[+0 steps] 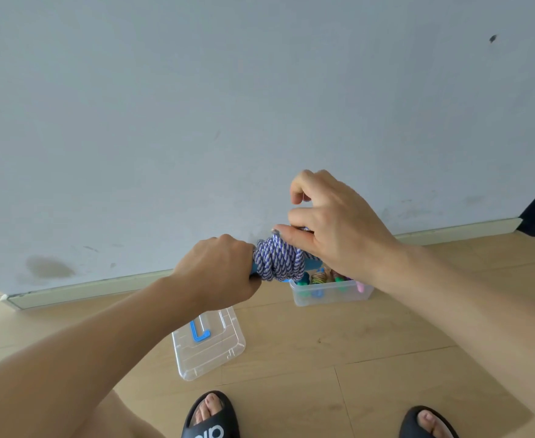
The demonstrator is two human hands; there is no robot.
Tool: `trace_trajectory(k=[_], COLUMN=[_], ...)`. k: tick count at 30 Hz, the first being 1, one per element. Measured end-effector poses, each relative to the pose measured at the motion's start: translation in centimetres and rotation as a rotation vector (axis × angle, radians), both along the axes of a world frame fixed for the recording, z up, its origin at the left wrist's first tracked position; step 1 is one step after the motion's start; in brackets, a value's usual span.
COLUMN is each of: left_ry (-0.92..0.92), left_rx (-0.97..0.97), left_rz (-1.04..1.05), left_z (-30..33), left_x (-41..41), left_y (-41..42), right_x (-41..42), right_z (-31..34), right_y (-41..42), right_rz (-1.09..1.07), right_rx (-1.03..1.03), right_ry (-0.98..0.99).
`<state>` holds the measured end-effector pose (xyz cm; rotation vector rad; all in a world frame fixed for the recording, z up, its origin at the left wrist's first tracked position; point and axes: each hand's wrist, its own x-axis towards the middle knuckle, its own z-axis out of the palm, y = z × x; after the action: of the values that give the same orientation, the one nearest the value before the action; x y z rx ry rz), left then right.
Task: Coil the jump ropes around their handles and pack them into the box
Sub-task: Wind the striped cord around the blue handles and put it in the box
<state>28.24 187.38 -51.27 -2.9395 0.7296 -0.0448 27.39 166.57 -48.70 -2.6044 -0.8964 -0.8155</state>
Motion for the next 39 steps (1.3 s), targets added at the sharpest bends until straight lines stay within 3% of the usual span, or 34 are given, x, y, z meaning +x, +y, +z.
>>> trace_trajectory(k=[3, 6, 12, 17, 29, 34, 39], left_ry=[-0.051, -0.054, 0.3, 0.387, 0.068, 0.102, 0.172], left_rx=[0.041, 0.014, -0.514, -0.702, -0.521, -0.552, -0.614], left_rz=[-0.038, -0.047, 0.01, 0.005, -0.044, -0.064, -0.093], left_z=[0.2, 0.4, 1.5, 1.5, 2.1, 2.3, 2.2], left_x=[-0.2, -0.6, -3.1, -3.5, -2.9, -2.9, -3.4], left_y=[-0.1, -0.3, -2.5, -3.4, -2.8, -3.0, -3.8], right_x=[-0.2, -0.5, -0.5, -0.5, -1.9, -1.7, -2.1], right_z=[-0.8, -1.2, -1.5, -1.5, 0.7, 0.1, 0.0], right_y=[0.0, 0.3, 1.4, 1.4, -1.1, -0.5, 0.4], right_rz=[-0.031, -0.12, -0.183, -0.186, -0.009, -0.036, -0.061], right_rx=[0.165, 0.194, 0.302, 0.355, 0.473, 0.414, 0.564], right_ry=[0.232, 0.214, 0.183, 0.184, 0.641, 0.532, 0.496])
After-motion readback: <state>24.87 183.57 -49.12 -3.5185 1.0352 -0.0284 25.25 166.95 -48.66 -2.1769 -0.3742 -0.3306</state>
